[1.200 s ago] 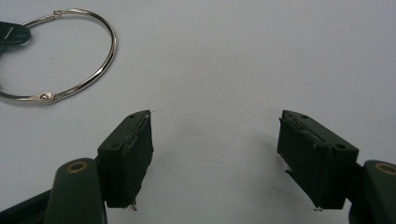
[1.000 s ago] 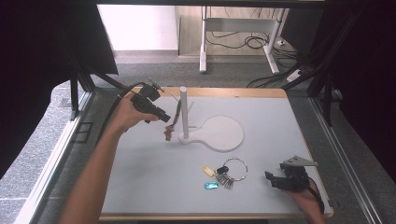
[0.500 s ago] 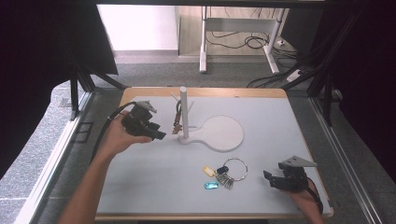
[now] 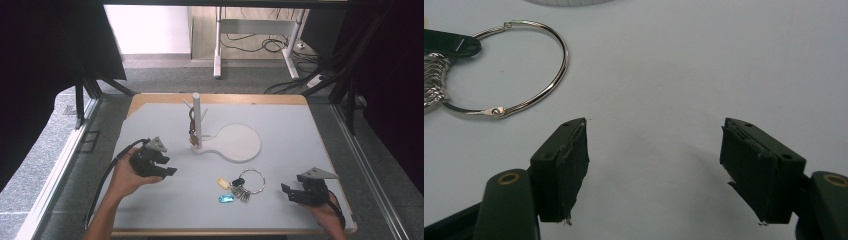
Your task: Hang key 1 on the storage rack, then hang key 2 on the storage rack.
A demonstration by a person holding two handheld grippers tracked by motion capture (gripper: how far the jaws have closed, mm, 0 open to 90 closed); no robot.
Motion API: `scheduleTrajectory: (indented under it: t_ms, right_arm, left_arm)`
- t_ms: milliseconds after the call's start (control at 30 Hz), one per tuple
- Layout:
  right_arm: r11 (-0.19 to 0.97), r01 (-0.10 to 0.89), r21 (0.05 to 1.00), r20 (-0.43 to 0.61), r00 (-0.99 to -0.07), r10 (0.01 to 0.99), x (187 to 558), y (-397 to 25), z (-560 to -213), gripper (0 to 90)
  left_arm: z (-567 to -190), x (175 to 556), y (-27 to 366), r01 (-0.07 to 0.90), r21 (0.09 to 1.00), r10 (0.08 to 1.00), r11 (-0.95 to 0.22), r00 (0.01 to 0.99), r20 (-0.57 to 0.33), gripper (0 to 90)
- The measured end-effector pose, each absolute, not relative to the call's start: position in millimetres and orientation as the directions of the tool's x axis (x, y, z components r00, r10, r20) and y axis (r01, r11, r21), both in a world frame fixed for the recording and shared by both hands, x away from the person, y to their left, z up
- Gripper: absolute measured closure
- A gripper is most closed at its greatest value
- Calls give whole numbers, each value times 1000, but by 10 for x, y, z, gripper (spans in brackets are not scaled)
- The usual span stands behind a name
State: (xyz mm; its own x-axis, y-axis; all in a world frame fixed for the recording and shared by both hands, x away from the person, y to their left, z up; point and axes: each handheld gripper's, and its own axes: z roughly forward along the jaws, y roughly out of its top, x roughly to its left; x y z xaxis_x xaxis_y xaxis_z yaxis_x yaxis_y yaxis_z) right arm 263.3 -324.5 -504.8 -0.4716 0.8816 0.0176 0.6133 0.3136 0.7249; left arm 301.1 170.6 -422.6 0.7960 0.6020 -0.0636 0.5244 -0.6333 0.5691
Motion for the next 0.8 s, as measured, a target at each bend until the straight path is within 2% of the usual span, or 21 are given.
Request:
scheduleTrajectory:
  t_ms: [333, 633, 700, 733, 800]
  right_arm:
    - [318, 586, 745, 7, -484, 875, 2650, -3195, -4953, 279]
    - [303, 588, 750, 30, -488, 872, 2706, -3082, -4872, 296]
    - [315, 591, 742, 22, -492, 870, 2744, -3024, -4849, 319]
    - [335, 590, 735, 25, -516, 856, 2787, -2949, -4804, 352]
    - [378, 594, 710, 10, -546, 838, 2845, -2851, -4757, 364]
  left_arm:
    - [-4505, 2799, 1744, 550, 585, 618, -597, 780, -103, 500]
    - [-4448, 2735, 1838, 551, 610, 631, -570, 768, -104, 478]
    - [-4427, 2707, 1876, 553, 622, 638, -555, 762, -109, 478]
    - [-4419, 2695, 1890, 553, 622, 637, -555, 763, -111, 478]
    - [-4421, 2676, 1893, 550, 622, 631, -557, 767, -115, 476]
